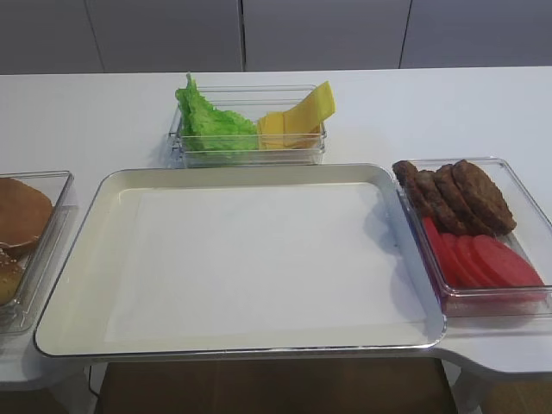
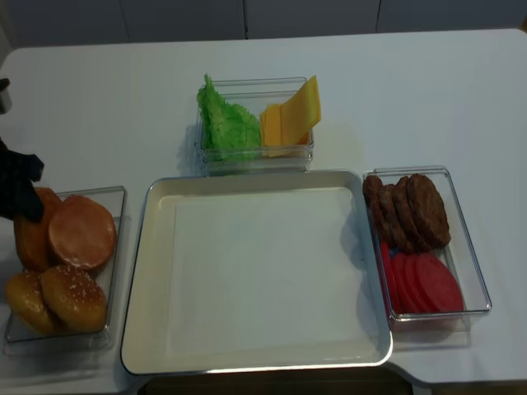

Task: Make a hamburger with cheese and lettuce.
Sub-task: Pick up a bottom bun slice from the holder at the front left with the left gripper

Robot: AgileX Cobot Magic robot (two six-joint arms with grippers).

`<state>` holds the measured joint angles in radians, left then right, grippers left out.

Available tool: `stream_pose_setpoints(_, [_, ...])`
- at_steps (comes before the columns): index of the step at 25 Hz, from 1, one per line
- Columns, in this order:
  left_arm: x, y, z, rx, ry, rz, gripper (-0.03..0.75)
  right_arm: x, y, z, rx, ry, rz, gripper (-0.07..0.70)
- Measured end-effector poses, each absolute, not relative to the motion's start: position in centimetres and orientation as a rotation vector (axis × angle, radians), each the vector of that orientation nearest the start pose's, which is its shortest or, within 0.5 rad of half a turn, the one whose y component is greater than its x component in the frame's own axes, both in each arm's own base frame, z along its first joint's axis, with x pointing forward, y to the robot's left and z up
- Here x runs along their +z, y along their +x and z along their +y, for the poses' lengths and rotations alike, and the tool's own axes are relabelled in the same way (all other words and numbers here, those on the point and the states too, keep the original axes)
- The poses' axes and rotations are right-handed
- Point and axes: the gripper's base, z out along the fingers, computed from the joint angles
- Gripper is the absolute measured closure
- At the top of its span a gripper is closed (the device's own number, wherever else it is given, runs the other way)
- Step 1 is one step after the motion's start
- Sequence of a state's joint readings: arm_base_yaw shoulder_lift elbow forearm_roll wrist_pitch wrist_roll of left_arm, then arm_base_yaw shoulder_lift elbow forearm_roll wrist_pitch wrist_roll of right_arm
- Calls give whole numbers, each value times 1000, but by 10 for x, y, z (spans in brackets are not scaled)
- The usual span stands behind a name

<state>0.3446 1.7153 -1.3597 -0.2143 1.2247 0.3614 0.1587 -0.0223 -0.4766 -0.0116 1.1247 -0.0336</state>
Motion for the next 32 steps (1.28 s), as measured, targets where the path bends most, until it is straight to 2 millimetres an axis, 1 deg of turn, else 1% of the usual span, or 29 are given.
stream_pose_setpoints(5, [263,320,96,-249,-89,2988,573,266,-8,-2,61,-201,2100,240])
stream_pose_setpoints(8, [267,319,95,-243,-102,2977,574,266,-8,-2,61,-201,2100,240])
stream_pose_setpoints(14, [282,312,93,-220,-125,2935,574,266,-8,-2,61,-201,2100,240])
stream_pose_setpoints(28, [320,293,87,-154,-116,2836,575,266,-8,-2,61,-201,2100,240])
stream_pose_setpoints(32, [328,293,80,-141,-80,2813,577,266,-8,-2,61,-201,2100,240])
